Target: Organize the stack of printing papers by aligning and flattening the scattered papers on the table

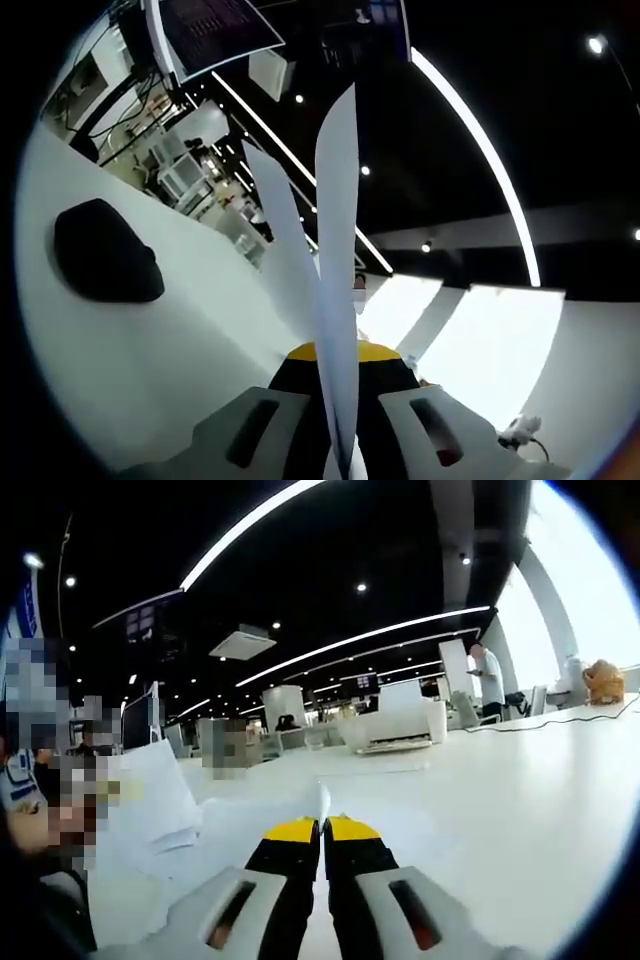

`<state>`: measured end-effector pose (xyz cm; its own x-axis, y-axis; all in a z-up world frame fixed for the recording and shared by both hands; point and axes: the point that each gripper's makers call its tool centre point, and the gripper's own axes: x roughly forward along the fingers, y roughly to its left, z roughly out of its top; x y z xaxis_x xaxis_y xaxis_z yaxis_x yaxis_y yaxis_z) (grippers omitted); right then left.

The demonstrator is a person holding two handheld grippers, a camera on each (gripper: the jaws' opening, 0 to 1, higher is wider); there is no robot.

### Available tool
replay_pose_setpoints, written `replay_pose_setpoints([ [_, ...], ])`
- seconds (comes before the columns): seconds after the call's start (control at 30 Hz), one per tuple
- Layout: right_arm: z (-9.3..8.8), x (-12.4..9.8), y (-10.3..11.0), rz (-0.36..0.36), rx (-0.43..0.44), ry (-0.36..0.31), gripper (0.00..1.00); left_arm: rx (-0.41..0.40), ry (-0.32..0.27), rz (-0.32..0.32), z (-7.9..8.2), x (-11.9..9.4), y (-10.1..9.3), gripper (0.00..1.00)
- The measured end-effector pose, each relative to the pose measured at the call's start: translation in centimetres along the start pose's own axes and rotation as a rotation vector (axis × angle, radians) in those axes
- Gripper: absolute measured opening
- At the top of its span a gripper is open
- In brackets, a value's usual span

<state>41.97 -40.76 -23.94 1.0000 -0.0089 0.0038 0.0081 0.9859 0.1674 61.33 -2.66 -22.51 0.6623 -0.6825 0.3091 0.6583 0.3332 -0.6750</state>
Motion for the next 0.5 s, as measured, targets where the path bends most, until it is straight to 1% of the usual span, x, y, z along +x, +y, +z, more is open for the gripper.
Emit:
replay_pose_setpoints([
  [0.13,0.3,0.1,0.3,0.009,0.007,-0.009,0.00,-0.001,0.004,-0.001,0.0,0.1,0.1,0.06],
  [0.2,0.5,0.3,0.7,0.026,0.033,-0.019,0.00,0.000,0.005,0.000,0.0,0.1,0.1,0.06],
  [0.3,0.9,0.7,1.4,0.041,0.036,-0.023,0.00,0.004,0.006,0.000,0.0,0.1,0.1,0.06],
  [0.5,3.2,1.3,3.0,0.087,0.019,-0.050,0.00,0.006,0.006,0.003,0.0,0.1,0.2,0.06],
])
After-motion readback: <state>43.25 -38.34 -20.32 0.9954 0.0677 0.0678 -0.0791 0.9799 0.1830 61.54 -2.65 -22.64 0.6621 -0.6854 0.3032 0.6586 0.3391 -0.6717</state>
